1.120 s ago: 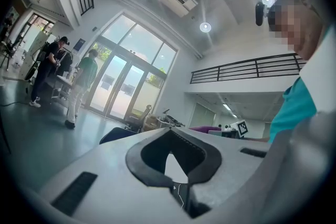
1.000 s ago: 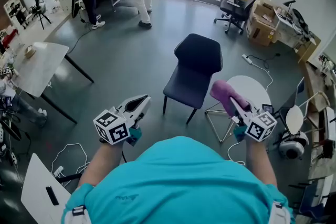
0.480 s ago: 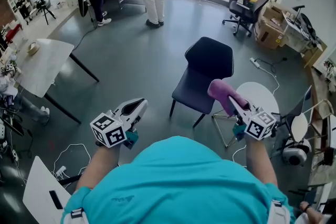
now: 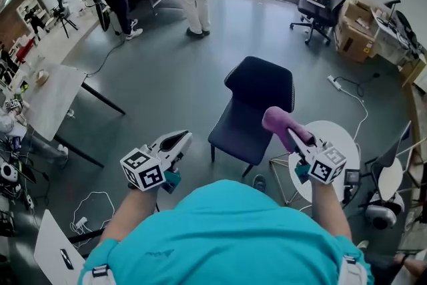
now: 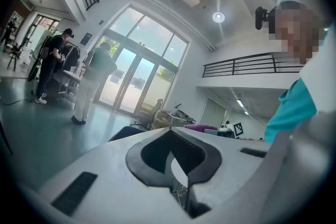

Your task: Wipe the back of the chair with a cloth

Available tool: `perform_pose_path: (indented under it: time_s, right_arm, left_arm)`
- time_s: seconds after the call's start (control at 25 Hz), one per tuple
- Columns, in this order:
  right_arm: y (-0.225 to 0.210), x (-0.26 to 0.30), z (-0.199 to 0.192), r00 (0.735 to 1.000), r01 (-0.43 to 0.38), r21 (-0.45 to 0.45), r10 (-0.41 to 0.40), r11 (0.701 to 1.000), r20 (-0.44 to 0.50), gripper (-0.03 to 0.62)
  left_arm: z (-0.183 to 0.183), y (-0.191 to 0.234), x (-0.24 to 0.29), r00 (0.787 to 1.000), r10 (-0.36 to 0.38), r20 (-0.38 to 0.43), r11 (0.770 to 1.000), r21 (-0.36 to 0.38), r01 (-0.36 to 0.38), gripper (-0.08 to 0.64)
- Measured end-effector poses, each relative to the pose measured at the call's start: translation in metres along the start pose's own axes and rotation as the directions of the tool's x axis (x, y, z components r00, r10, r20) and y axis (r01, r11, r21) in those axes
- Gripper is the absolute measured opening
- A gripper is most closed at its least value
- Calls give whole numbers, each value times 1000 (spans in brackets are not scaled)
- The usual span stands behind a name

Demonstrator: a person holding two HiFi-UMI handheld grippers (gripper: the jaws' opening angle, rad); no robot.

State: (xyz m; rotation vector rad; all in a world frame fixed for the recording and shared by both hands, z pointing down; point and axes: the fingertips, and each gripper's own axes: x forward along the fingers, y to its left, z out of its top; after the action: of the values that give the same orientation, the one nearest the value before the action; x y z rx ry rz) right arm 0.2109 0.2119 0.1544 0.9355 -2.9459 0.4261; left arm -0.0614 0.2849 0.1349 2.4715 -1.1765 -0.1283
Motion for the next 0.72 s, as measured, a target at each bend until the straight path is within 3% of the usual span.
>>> perform_pose_path:
  time_s: [0.12, 0.36, 0.56, 0.72]
  right_arm:
    - [-70, -1, 10, 1000, -19, 5, 19, 1000, -15, 51]
    - [-196, 0, 30, 1000, -25, 45, 25, 999, -6, 51]
    - [-264, 14, 30, 1000, -14, 46, 15, 999, -19, 51]
    - [-291, 58, 24, 998, -17, -12, 16, 1000, -68, 51]
  left_arm:
    - [6, -8, 90, 999, -18, -37, 1000, -18, 18, 5]
    - [17, -21, 232, 988, -37, -152, 999, 25, 41, 5]
    - [8, -4, 296, 976, -14, -215, 1000, 19, 18, 5]
    - [0, 39, 322, 972, -14, -236, 1000, -9, 12, 5]
